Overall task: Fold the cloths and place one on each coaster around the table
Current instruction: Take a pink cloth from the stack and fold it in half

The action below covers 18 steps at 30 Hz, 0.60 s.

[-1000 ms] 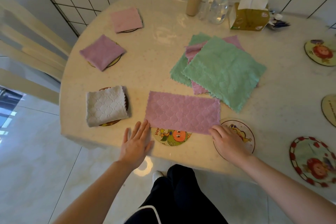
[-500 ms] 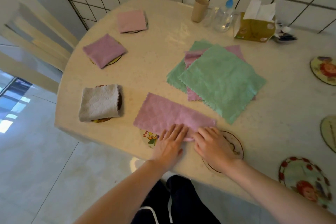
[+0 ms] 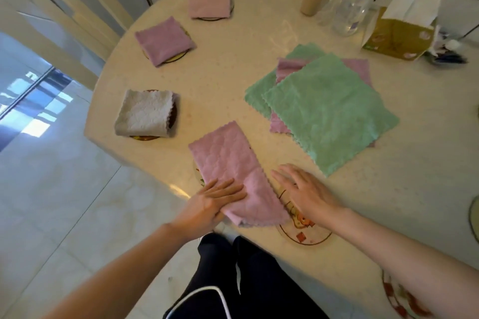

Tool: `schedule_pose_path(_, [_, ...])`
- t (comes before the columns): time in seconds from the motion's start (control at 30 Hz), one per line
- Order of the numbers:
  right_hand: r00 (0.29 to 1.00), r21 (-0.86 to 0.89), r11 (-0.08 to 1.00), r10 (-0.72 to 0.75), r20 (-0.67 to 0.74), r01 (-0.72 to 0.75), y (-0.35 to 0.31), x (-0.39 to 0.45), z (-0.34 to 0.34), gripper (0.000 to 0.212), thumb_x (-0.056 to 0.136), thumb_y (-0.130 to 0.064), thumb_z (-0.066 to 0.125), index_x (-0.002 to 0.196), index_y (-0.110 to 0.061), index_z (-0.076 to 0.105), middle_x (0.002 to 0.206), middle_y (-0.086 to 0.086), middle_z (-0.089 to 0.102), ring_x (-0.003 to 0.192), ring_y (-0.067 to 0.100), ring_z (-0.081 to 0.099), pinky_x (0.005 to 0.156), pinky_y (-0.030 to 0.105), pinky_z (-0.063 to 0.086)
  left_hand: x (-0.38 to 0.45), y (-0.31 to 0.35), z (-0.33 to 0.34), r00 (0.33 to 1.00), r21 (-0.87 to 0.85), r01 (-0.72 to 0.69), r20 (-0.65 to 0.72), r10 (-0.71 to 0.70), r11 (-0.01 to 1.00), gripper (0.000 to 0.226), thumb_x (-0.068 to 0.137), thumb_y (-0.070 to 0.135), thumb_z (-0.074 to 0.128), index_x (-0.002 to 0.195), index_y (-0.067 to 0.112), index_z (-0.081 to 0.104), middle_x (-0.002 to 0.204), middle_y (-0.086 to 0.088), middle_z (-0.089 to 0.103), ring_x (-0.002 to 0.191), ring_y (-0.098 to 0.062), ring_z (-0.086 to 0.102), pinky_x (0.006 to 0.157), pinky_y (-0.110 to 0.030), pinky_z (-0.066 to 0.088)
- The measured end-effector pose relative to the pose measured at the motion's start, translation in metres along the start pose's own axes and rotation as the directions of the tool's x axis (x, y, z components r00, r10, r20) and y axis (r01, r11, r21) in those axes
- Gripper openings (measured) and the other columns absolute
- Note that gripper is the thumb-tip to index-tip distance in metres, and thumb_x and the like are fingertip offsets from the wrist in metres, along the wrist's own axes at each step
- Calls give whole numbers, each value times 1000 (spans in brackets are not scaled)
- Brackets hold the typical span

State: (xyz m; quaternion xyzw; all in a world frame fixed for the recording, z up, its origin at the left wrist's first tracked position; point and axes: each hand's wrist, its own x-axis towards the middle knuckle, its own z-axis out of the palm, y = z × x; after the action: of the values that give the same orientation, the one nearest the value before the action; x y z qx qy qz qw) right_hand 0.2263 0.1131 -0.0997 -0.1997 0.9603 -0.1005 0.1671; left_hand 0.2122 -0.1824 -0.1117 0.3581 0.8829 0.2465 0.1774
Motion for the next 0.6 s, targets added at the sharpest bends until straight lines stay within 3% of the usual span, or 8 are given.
schedule_pose_path(0.1, [976,-135,967,-217,1,216,-7,21,4,86,77,-11,68,147,-16,20,149,10,34,138,26,33,108,39,35,-19,-3,-3,1000,42,-8,-25,9,999,46,102,44,30,146,32,35,154,11,31,145,-11,21,118,-41,20])
schedule_pose_path(0.2, [903,-166,890,-429,7,424,-15,39,7,75,80,-29,68,144,-14,31,146,8,41,134,25,40,108,40,36,-35,-6,-5,999,65,26,-39,-24,998,50,100,41,43,148,31,31,155,9,29,145,-12,20,117,-42,24])
schedule_pose_path(0.33, [791,-182,774,-610,37,606,-19,47,12,50,91,-22,54,139,-17,43,145,6,43,135,22,39,104,41,41,-51,-9,1,996,72,82,37,-85,994,49,102,39,37,149,35,24,154,9,29,144,-10,21,116,-41,27])
schedule_pose_path(0.4, [760,-194,742,-649,36,642,-16,46,11,46,89,-13,53,135,-16,50,143,5,46,133,22,41,103,40,42,-57,-12,1,992,22,113,60,-114,993,46,102,39,30,148,35,26,153,10,32,144,-9,23,115,-41,28])
schedule_pose_path(0.47, [767,-190,747,-640,53,637,-14,43,11,59,83,-4,62,139,-15,44,146,5,42,135,21,38,107,38,39,-58,-12,0,988,-35,148,47,-146,988,49,101,47,18,146,34,32,151,12,34,143,-5,23,118,-38,24])
schedule_pose_path(0.6, [832,-176,814,-550,71,554,-22,37,18,59,90,-33,53,143,-15,35,147,3,40,135,19,37,109,38,36,-51,-11,-6,972,-231,234,45,-229,945,51,98,54,23,141,34,43,147,19,39,140,2,26,118,-28,20])
